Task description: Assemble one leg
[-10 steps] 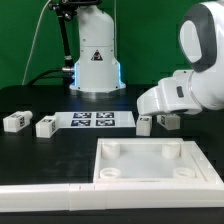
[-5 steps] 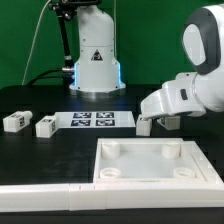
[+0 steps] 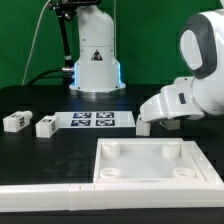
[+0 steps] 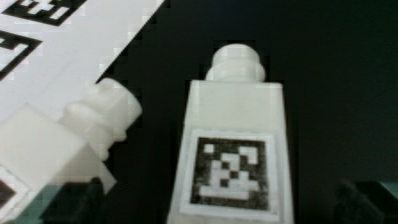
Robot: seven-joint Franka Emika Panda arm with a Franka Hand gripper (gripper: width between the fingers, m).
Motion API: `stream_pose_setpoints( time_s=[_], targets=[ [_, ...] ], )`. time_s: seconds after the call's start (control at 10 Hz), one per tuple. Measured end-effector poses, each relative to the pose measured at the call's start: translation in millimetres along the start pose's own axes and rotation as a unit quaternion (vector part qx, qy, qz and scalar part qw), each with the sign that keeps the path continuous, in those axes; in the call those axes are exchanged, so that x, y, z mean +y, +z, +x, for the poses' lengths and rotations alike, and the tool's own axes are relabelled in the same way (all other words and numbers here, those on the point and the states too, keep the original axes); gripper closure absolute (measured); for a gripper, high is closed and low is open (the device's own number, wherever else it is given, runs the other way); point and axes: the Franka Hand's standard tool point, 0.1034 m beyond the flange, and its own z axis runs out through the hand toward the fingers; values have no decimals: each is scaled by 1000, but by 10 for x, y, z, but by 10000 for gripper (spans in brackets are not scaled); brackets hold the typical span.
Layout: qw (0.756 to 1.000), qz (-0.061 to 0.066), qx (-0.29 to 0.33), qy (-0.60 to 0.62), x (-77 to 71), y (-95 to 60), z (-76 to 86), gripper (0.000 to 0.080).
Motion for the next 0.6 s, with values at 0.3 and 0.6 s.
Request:
stream_pose_setpoints(
  time_s=[0.3, 0.6],
  targets=[
    [1000, 0, 0, 0, 1, 1, 1, 264],
    [1000, 0, 0, 0, 1, 1, 1, 506]
  ],
)
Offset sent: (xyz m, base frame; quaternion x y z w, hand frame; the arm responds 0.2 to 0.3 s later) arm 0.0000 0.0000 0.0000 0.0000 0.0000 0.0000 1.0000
